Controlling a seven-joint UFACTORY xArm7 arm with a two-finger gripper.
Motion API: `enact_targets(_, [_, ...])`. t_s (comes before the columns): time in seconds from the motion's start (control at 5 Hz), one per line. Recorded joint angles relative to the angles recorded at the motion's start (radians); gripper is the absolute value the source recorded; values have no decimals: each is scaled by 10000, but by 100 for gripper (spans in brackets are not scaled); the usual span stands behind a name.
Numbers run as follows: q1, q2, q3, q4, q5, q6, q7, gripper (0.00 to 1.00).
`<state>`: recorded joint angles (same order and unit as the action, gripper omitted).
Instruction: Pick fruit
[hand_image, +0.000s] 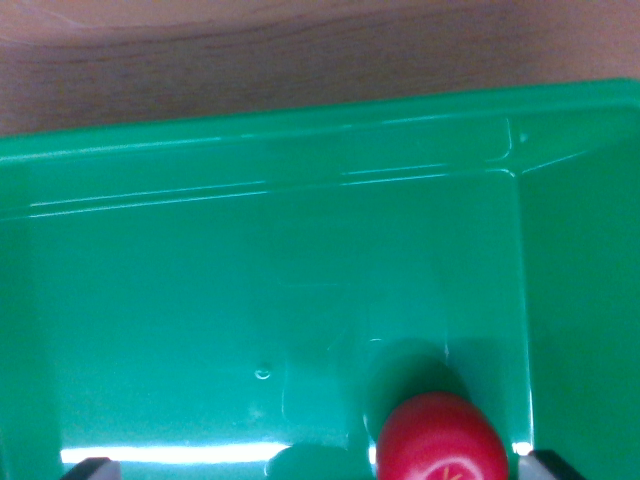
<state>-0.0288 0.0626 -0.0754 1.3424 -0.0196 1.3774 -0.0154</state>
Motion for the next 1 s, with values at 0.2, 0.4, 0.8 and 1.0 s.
enact_targets(0.2, [-50,73,-64,-436,-83,-433,-7,0])
enact_targets(0.4, [-50,73,-64,-436,-83,-433,-7,0])
enact_targets(0.8, [-102,148,-129,-886,-170,-881,-14,0])
enact_targets(1.0, [-153,222,-194,-1330,-254,-1322,-21,0])
